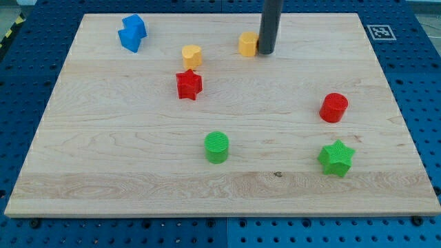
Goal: Move the yellow hexagon to the top center
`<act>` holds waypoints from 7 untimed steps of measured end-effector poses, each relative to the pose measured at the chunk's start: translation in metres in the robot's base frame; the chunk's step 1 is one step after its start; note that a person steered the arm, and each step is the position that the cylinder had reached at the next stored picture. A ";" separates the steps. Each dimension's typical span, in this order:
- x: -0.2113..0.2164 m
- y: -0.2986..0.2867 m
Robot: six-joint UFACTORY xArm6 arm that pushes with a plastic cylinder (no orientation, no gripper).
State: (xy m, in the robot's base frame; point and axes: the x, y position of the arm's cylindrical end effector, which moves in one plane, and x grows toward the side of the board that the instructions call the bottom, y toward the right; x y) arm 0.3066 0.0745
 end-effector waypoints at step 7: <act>-0.009 -0.079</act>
State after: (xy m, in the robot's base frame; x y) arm 0.2978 -0.0049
